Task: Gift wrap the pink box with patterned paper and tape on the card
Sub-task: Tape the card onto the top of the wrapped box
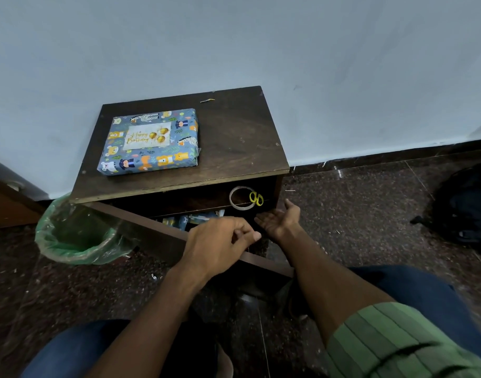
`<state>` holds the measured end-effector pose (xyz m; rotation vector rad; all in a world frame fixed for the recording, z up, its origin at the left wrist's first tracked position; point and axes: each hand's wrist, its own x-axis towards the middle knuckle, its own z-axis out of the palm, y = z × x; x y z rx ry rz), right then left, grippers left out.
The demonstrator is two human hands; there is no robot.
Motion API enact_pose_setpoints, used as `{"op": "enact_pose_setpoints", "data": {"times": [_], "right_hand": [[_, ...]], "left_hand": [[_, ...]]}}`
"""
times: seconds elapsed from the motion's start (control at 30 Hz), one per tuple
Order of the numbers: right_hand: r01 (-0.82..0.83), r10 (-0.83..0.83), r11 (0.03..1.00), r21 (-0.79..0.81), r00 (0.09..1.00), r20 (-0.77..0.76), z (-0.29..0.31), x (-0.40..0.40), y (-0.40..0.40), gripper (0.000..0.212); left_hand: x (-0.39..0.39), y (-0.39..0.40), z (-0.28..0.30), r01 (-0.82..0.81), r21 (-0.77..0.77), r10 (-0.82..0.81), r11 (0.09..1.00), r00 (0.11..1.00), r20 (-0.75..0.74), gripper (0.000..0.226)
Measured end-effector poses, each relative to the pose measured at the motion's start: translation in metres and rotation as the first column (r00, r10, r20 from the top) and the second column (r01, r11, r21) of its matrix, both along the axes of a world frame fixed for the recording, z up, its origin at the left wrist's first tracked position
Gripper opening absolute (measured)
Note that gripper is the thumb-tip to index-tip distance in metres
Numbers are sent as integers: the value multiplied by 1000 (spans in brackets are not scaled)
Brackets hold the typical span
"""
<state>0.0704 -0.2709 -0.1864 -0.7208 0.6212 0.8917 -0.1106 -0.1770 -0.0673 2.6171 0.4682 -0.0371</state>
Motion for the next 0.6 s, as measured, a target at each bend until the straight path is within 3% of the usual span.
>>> {"op": "enact_pose_setpoints", "data": {"times": [0.1,0.23,0.3,0.43,0.5,0.6], "right_hand": [[52,-51,995,-87,999,13,6,1,-25,74],[123,-117,978,-168,992,45,13,0,-55,77],[111,-104,979,-169,993,51,18,-6,-58,79],[64,-36,975,-211,990,137,26,-20,-53,83],[42,12,972,-232,974,225,36,-29,-49,83],[16,48,980,-196,947,317,54,-40,-41,82]], "left_hand": [[0,-1,-1,164,-78,-157,983,984,86,25],[0,-12,-8,248,5,-245,969,953,178,24],[1,-17,-11,256,63,-262,965,956,132,43],[-1,-32,-22,259,378,-260,889,964,-49,100],[-1,-38,-27,217,458,-226,862,973,-36,113],[4,-38,-30,171,541,-185,824,982,-28,116]]}}
